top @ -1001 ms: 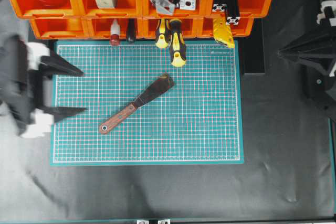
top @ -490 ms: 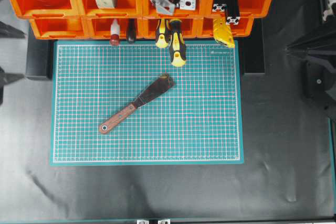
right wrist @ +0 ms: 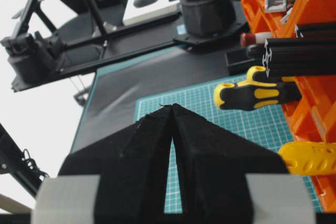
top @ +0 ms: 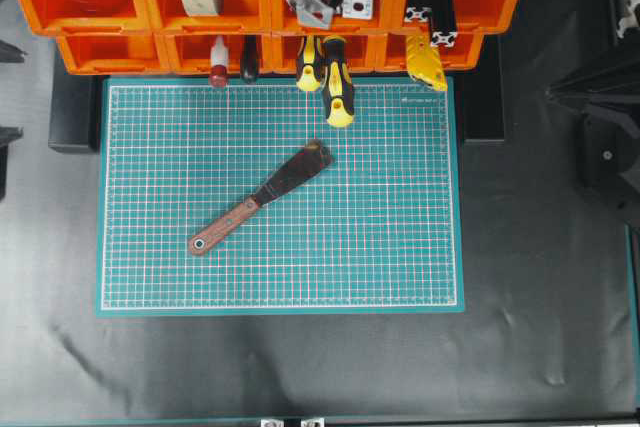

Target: Pick scraper from container rack with left arm.

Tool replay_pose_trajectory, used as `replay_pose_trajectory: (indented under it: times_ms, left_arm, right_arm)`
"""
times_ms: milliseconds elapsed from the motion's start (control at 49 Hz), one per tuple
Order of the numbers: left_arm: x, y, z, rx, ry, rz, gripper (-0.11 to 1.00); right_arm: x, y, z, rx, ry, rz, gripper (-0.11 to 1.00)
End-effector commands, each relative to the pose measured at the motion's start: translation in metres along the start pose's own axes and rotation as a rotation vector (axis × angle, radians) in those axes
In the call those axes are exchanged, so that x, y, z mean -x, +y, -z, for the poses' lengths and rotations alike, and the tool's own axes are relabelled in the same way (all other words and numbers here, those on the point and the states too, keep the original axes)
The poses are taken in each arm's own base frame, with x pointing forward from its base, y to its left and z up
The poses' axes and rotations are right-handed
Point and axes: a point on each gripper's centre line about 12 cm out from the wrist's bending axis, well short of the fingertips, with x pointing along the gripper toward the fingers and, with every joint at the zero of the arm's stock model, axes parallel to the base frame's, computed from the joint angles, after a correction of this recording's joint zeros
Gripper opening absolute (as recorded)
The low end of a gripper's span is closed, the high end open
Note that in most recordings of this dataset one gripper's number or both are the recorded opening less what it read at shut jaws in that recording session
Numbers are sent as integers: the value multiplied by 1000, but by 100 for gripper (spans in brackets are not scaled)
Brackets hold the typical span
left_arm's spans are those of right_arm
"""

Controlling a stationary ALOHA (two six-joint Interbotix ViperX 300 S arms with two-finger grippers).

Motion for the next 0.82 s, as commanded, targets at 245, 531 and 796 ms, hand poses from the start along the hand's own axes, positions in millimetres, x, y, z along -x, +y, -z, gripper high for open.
replay_pose_trajectory:
  times_ms: [245, 531, 796]
  left_arm:
    - [-2, 0, -1, -2, 6, -6, 87]
    - [-5, -2, 3, -7, 19, -3, 87]
    - [-5, -7, 0, -1, -4, 42, 87]
  right_arm:
    - [-1, 3, -12, 0, -33, -8, -2]
    - [-1, 2, -11, 1, -33, -3, -2]
    - [-1, 2, -10, 10, -36, -3, -2]
